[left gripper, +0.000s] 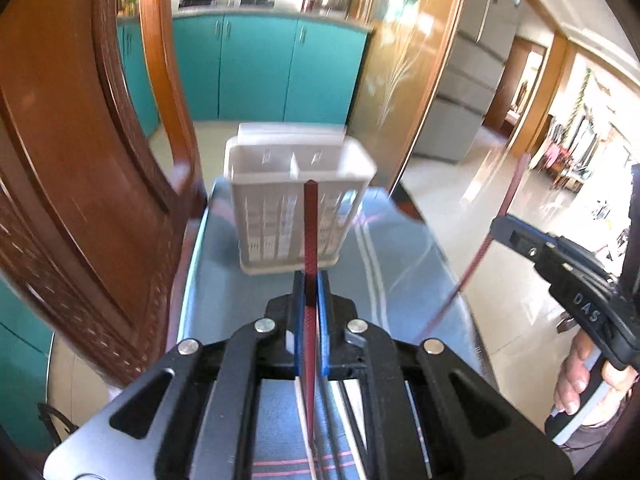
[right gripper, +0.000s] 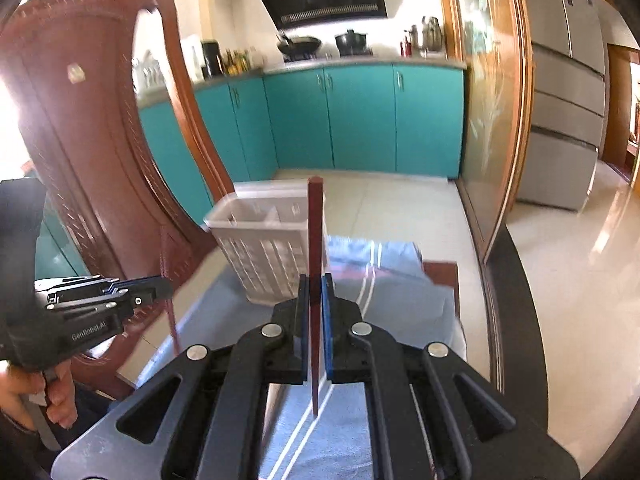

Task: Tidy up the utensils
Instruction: 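Close the right tool on a dark red chopstick while the left tool grasps another dark red chopstick, then lift both dark red chopsticks into the white basket and open both tools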

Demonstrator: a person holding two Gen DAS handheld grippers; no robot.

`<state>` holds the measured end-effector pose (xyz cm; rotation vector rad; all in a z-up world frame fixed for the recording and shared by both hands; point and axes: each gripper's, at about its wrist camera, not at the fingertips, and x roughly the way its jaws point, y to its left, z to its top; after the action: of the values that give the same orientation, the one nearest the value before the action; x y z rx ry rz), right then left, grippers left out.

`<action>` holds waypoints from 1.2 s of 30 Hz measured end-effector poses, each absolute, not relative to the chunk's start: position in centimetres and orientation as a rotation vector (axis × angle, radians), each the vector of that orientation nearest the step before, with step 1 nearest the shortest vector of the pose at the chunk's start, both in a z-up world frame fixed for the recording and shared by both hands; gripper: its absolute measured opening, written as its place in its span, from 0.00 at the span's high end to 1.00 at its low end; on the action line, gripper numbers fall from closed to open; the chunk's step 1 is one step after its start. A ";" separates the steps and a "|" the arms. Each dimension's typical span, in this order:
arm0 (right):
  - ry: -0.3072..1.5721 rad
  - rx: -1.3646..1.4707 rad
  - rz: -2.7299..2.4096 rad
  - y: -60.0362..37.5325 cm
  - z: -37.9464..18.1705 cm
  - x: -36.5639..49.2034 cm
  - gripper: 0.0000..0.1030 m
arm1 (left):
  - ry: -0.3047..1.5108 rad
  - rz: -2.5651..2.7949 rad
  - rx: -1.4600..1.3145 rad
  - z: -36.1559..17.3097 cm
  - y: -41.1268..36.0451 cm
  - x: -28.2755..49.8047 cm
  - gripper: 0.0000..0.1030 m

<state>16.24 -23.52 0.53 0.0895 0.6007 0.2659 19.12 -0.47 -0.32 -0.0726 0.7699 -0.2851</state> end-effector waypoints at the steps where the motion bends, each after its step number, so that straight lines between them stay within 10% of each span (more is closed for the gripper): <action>1: 0.581 0.100 0.281 -23.8 1.4 15.8 0.94 | 0.745 -0.289 -0.070 0.8 -0.4 18.5 0.93; 17: 0.222 0.159 0.280 -24.1 13.1 18.5 0.94 | 0.322 -0.180 -0.166 14.0 3.0 21.7 0.93; 36: 0.425 0.065 0.268 -17.8 3.1 24.8 0.94 | 0.505 -0.088 -0.083 1.4 1.7 28.9 0.93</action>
<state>24.80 -17.77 3.09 0.0648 0.4246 0.2685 28.90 1.70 1.41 -0.0830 0.5048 -0.0884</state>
